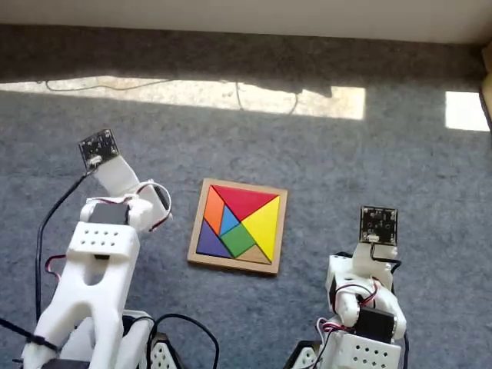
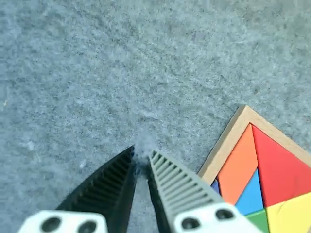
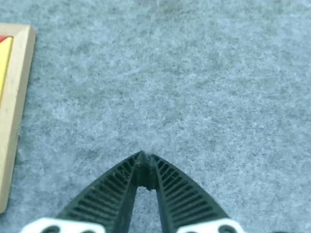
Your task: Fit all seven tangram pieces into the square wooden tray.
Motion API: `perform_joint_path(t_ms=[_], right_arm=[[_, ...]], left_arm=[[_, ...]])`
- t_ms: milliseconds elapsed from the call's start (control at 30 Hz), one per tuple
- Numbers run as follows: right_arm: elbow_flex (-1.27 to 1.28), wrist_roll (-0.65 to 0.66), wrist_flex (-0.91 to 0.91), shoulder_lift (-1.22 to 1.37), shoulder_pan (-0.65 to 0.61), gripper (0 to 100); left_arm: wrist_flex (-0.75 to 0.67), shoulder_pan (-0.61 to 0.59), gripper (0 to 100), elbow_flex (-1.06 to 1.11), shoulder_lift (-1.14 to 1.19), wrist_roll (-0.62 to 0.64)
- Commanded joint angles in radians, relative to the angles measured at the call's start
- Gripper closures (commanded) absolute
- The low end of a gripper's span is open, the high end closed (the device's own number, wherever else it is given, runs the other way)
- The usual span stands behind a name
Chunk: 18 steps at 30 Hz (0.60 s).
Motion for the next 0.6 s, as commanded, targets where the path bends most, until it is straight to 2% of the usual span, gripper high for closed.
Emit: perform_joint_path(t_ms=[0, 567], right_arm=[[0.094, 0.008, -0.022, -0.016, 0.013, 98.9], [0.094, 0.008, -0.022, -0.016, 0.013, 98.9]], left_arm=[[-0.072, -0.01, 99, 0.056, -0.117, -0.008], [-0.279, -0.008, 99, 0.363, -0.509, -0.008]])
